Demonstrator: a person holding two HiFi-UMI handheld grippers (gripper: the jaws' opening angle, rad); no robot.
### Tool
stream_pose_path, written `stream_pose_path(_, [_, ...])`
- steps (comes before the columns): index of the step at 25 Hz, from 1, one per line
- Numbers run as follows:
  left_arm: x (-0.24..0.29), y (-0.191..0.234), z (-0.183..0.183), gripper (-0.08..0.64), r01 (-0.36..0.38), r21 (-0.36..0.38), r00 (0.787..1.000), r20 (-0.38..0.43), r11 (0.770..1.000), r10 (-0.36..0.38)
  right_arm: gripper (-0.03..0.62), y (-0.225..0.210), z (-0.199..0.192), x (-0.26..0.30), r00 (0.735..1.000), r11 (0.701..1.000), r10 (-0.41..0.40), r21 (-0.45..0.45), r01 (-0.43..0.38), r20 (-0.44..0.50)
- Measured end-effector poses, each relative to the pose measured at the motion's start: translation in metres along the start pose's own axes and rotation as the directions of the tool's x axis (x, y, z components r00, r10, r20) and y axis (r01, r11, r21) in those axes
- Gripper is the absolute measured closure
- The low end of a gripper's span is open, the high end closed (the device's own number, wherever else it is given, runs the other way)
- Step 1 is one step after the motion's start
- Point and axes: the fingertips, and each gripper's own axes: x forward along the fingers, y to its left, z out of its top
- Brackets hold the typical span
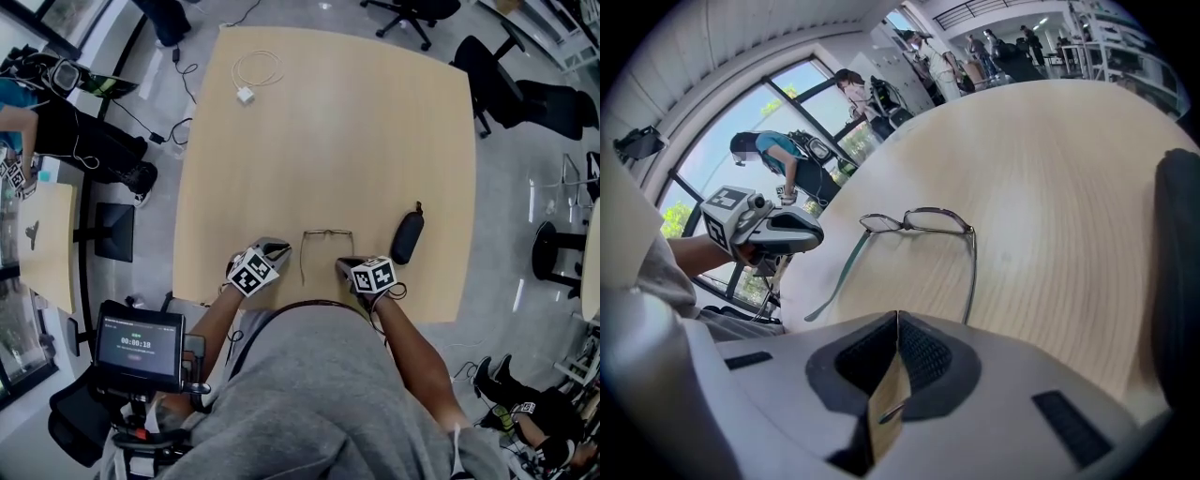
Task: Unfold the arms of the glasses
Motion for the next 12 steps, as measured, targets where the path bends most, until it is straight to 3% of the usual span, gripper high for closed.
stream_pose_path(7, [-0.008, 0.007, 0.002, 0.541, -0.003, -0.059, 1.0, 0.026, 0.998, 0.005, 0.581, 0.013, 0.011, 0.006, 0.999, 0.999, 0.043, -0.014, -0.042, 0.013])
stream_pose_path(12, [-0.01, 0.009, 0.005, 0.541, -0.002, -0.062, 0.999, 0.04, 0.998, 0.005, 0.581, 0.024, 0.022, 0.017, 0.998, 0.997, 0.067, -0.036, -0.066, 0.02])
